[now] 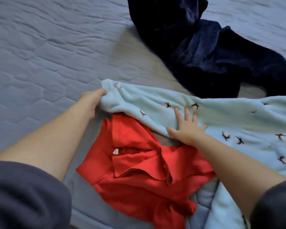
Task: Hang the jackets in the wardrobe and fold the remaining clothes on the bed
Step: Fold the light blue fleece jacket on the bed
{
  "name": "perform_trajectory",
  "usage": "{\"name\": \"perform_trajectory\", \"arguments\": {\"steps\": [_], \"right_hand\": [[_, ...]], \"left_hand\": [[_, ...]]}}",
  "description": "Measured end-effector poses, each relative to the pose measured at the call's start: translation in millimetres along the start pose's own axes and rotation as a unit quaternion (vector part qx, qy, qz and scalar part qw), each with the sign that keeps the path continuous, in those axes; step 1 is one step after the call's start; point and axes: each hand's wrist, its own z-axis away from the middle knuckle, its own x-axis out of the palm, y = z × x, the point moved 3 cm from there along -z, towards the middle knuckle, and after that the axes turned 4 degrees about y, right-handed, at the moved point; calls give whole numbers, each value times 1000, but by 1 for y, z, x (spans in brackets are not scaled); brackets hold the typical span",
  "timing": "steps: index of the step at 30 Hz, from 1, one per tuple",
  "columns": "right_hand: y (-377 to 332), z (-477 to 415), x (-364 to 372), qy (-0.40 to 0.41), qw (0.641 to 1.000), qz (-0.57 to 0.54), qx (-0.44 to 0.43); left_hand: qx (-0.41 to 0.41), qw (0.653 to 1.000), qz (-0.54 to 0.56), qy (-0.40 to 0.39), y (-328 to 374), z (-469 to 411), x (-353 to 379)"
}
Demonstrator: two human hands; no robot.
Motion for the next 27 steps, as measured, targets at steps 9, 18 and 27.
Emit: {"name": "perform_trajectory", "arguments": {"steps": [9, 18, 27], "right_hand": [[-21, 100, -117, -146, 573, -804, 68], [184, 261, -141, -90, 464, -879, 68], [429, 412, -21, -44, 399, -882, 246]], "left_hand": [[189, 908, 146, -344, 69, 222, 65], [163, 847, -79, -499, -26, 453, 210], [69, 759, -261, -593, -190, 608, 333]]}}
